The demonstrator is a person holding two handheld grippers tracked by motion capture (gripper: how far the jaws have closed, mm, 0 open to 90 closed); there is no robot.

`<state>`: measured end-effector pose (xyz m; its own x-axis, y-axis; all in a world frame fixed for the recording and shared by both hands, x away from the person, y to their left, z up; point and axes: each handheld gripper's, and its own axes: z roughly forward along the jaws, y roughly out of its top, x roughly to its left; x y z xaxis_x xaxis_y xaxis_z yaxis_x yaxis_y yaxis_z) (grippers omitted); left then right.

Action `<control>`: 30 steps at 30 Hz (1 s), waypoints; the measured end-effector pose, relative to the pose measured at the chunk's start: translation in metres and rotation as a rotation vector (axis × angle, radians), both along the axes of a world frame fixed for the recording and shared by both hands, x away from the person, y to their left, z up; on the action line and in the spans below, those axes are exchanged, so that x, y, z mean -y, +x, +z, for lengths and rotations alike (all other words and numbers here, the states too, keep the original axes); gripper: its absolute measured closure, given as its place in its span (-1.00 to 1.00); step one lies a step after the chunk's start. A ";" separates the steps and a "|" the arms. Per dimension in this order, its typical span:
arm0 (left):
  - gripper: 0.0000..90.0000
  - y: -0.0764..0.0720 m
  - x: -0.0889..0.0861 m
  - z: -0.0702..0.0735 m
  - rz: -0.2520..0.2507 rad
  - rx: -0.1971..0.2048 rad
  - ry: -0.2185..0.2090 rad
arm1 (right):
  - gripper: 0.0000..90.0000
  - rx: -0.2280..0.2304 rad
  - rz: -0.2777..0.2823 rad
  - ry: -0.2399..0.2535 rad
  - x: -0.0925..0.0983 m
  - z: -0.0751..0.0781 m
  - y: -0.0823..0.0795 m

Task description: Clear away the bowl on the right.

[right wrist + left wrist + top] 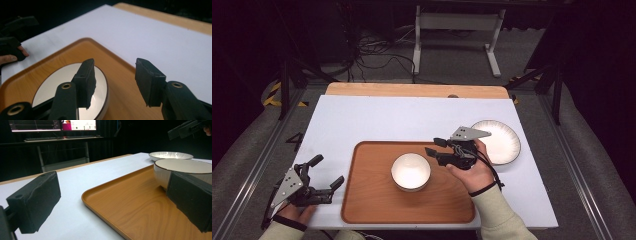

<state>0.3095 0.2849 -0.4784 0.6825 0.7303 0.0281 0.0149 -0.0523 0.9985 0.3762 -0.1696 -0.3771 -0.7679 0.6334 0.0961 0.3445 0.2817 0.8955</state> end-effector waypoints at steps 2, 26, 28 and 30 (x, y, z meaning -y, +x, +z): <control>-1.00 0.000 0.000 0.000 0.000 0.000 0.001 | 0.11 0.010 0.003 -0.003 0.001 0.000 0.000; -1.00 0.000 0.000 0.000 0.000 0.001 0.000 | -0.43 0.277 0.089 0.137 0.026 -0.004 -0.019; -1.00 0.000 0.000 0.000 0.000 0.000 -0.001 | -0.44 0.287 0.083 0.133 0.028 -0.004 -0.020; -1.00 0.000 0.000 0.000 -0.001 0.000 0.000 | -0.47 0.296 0.080 0.134 0.031 -0.004 -0.021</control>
